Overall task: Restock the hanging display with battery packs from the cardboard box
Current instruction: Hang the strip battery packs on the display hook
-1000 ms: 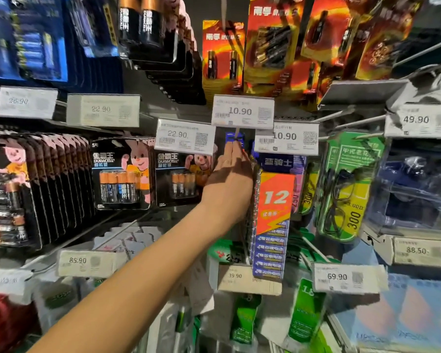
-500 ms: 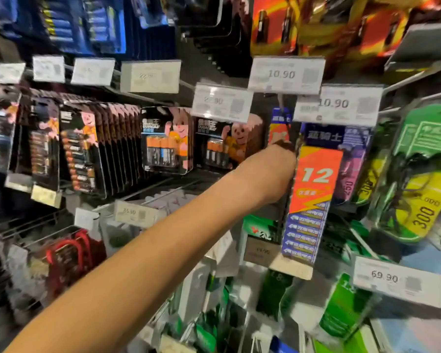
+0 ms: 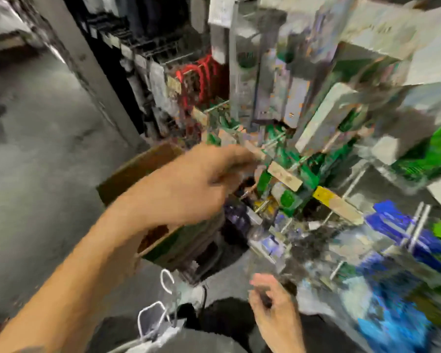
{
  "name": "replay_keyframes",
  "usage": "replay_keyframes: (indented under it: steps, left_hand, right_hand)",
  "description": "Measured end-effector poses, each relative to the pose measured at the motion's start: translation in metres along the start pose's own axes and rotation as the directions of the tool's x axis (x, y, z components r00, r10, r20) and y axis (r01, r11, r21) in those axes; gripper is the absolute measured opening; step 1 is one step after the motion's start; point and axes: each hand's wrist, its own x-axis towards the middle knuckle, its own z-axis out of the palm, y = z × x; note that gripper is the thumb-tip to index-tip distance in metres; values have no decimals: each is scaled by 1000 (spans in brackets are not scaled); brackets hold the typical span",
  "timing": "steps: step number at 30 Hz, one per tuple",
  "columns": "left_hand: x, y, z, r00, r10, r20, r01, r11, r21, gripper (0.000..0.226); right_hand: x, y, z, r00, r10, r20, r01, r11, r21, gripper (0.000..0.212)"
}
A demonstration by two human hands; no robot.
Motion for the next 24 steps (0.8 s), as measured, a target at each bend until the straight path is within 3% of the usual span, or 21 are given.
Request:
replay_keyframes:
  steps: [1, 3, 5, 7, 11, 14, 24]
  left_hand:
    - [-15, -19, -6, 984, -165, 64, 170, 981, -95, 30]
    - [-51, -74, -8, 929, -339, 146, 363, 912, -191, 49]
    - [-81, -122, -8, 867, -485, 115, 498, 848, -181, 44]
    - [-100, -164, -7, 833, -538, 130, 553, 815, -173, 34]
    - [-119, -234, -15, 865, -486, 126, 494, 868, -39, 30]
    - [-131, -277, -28, 891, -408, 200, 398, 913, 89, 35]
    - [-153, -363, -77, 820, -423, 385, 372, 906, 203, 35]
  right_hand:
    - [-5, -11, 9, 1000, 9, 16, -9, 1000, 20, 52]
    - [-9, -24, 35, 999, 52, 12, -52, 998, 34, 42]
    - [-17, -41, 61, 999, 31, 21, -29, 998, -53, 22]
    - [-16, -51, 91, 999, 21, 40, -15, 989, -146, 27]
    - [-8, -85, 152, 998, -41, 43, 51, 960, -274, 39]
    - [0, -112, 200, 996, -23, 87, 45, 967, -250, 43]
    - [12, -148, 289, 994, -15, 109, 39, 973, -228, 55]
